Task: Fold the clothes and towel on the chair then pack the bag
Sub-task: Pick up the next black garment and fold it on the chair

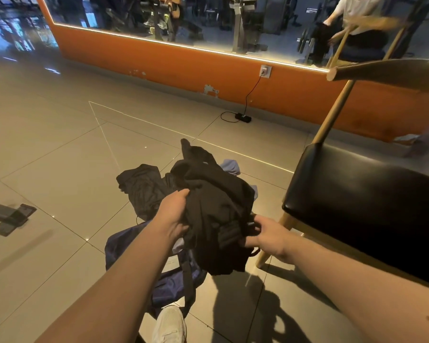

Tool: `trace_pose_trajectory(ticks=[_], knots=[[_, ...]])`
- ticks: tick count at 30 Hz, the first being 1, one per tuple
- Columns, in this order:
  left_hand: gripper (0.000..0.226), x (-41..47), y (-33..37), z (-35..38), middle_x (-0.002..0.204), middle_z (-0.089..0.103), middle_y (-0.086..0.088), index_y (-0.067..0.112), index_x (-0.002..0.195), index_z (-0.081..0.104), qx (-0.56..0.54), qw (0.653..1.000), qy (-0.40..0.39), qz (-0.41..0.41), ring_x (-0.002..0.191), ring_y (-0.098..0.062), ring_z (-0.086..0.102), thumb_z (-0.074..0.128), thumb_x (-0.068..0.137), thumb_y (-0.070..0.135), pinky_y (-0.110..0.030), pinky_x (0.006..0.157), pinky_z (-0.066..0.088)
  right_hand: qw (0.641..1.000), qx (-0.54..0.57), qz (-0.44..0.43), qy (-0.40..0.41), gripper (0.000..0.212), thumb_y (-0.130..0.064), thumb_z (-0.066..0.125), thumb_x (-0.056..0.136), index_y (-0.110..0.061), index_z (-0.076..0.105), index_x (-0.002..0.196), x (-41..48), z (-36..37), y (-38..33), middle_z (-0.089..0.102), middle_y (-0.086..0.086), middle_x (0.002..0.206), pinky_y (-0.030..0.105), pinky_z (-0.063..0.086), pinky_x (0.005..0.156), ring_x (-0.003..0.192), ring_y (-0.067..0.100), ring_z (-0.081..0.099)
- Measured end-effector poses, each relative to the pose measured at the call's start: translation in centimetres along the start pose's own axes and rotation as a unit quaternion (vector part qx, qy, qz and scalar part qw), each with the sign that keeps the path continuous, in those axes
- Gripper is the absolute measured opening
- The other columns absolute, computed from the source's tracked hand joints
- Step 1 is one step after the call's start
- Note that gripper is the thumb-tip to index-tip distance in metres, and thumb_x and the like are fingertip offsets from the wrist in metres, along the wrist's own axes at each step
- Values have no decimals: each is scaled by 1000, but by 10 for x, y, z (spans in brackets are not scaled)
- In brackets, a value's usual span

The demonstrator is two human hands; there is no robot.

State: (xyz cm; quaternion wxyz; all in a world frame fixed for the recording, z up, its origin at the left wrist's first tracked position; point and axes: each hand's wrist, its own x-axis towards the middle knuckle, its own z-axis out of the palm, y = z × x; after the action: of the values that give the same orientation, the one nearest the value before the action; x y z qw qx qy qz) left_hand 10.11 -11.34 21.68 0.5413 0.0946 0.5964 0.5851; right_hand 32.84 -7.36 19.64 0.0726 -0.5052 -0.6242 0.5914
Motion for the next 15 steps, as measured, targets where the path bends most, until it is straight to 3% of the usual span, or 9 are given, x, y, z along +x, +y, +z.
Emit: trace_pose_trajectory(ticks=[2, 4, 6, 8, 9, 12, 15], knots=[[19, 1, -1, 0, 60, 67, -7, 5, 82, 61, -35, 999, 16, -9, 51, -18, 68, 53, 99, 3, -24, 46, 51, 999, 20, -21, 39, 22, -13, 64, 97, -20, 58, 118, 0, 2, -8, 64, -15, 100, 8, 50, 60, 91, 4, 63], [13, 1, 0, -3, 71, 71, -9, 2, 91, 66, -49, 999, 20, -11, 62, -22, 71, 56, 98, 3, -29, 55, 54, 995, 42, -29, 81, 7, -22, 60, 100, -21, 64, 106, 0, 0, -20, 69, -5, 101, 21, 56, 78, 100, 13, 66], [10, 4, -1, -6, 75, 75, -8, 1, 96, 70, -49, 998, 22, -22, 67, -23, 73, 61, 98, 5, -31, 61, 55, 993, 65, -17, 102, 16, -28, 60, 99, -15, 67, 106, 4, -4, -33, 71, 12, 107, 48, 54, 97, 106, 31, 68], [10, 8, -3, -9, 72, 75, -6, 3, 90, 70, -23, 999, 15, -35, 62, -21, 73, 63, 96, 8, -29, 58, 55, 990, 98, -8, 99, 30, -32, 63, 96, -8, 67, 114, 6, -7, -49, 68, 24, 115, 64, 47, 101, 110, 43, 66], [11, 9, -4, -9, 78, 77, -8, 2, 93, 71, 0, 999, 13, -42, 69, -23, 75, 65, 95, 11, -30, 61, 55, 989, 116, -9, 90, 33, -32, 65, 94, -8, 67, 118, 7, -8, -57, 68, 24, 117, 63, 47, 101, 110, 43, 66], [24, 10, -5, -9, 103, 77, -18, 3, 107, 76, 84, 994, 17, -69, 99, -35, 73, 67, 91, 19, -38, 79, 53, 987, 146, -24, 58, 29, -27, 67, 94, -12, 70, 119, 14, -6, -81, 73, 11, 114, 44, 53, 102, 106, 27, 70], [31, 12, -7, -12, 108, 71, -17, 3, 114, 71, 239, 970, -7, -44, 100, -31, 67, 58, 99, 28, -37, 77, 50, 988, 149, -31, 26, 28, -26, 63, 98, -6, 70, 116, 16, -2, -103, 74, 13, 108, 37, 55, 92, 100, 25, 71]])
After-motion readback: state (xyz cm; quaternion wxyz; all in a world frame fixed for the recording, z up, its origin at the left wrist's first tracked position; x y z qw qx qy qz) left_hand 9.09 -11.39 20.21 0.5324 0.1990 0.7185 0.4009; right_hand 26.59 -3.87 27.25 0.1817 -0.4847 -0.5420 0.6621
